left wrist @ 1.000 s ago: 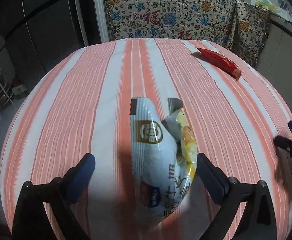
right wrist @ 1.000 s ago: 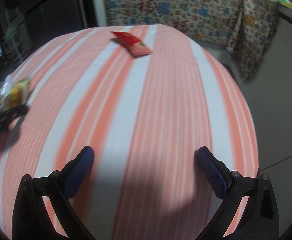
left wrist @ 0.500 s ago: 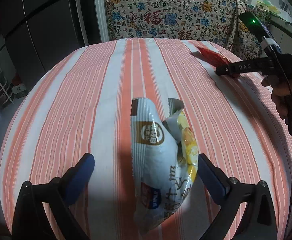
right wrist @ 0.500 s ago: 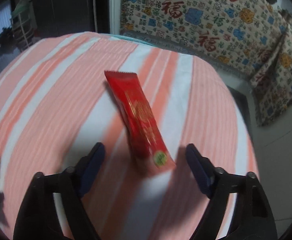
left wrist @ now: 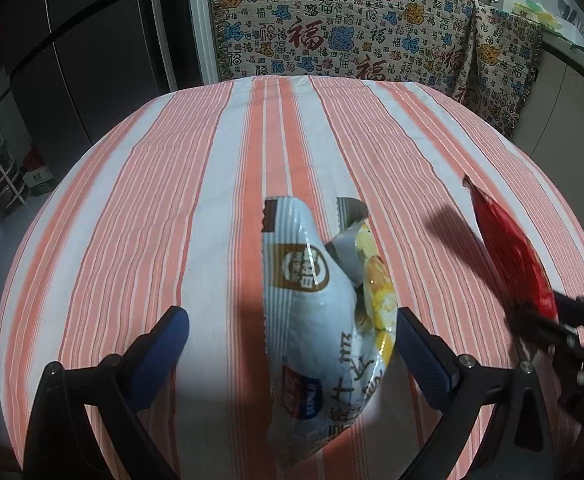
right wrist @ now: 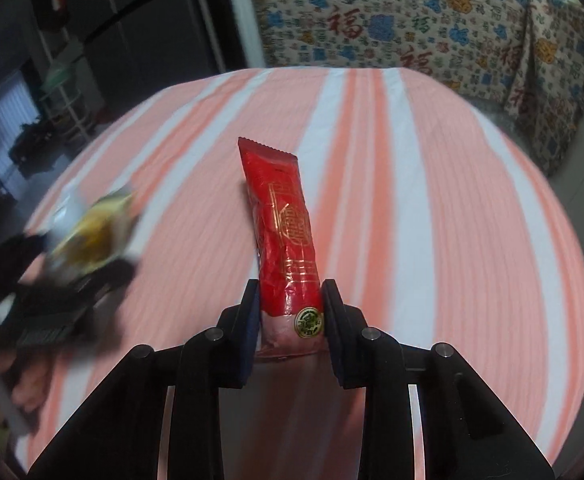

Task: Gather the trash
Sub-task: 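Grasp the red snack packet with the right tool and lift it, then carry snack bag and red packet over the wastebasket and open both tools to drop them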

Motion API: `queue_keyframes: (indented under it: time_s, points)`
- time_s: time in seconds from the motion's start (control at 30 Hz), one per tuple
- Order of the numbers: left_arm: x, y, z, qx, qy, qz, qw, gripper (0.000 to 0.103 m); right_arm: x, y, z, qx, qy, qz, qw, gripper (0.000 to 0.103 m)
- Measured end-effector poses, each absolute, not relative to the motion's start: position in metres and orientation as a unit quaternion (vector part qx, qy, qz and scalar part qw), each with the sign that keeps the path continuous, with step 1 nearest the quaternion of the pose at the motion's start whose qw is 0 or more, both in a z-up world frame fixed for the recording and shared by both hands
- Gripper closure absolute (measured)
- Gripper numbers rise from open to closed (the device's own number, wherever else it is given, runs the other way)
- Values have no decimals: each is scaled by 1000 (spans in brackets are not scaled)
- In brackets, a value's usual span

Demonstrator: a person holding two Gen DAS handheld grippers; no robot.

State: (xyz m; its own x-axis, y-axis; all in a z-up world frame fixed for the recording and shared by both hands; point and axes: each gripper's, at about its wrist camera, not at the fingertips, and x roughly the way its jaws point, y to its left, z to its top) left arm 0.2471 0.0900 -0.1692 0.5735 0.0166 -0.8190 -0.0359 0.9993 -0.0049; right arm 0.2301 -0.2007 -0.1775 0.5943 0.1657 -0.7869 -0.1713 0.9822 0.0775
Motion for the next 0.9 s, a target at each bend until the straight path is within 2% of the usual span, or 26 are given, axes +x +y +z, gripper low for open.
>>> queue_keyframes:
  time_s: [0.07, 0.13, 0.33, 0.6, 0.7, 0.8, 0.9]
  points:
    - [246, 90, -169, -5, 463, 9, 886, 0, 215, -192, -179, -14, 430, 89, 898, 64]
    - [239, 91, -168, 9, 466, -14, 884, 0, 211, -191, -179, -6, 433, 94, 897, 43]
    - [208, 106, -166, 35, 465, -72, 882, 0, 204, -199, -177, -13, 456, 103, 884, 31]
    - [201, 107, -163, 27, 464, -57, 883, 1, 228, -220, -157, 23, 504, 117, 855, 28]
    - [199, 107, -145, 16, 435, -72, 897, 2, 243, -217, -148, 13, 518, 120, 847, 28]
    - [198, 103, -128, 21, 407, -83, 910, 2, 258, -203, -142, -15, 528, 125, 840, 31]
    - [203, 102, -120, 12, 391, -101, 915, 2, 273, -185, -143, -56, 541, 126, 829, 41]
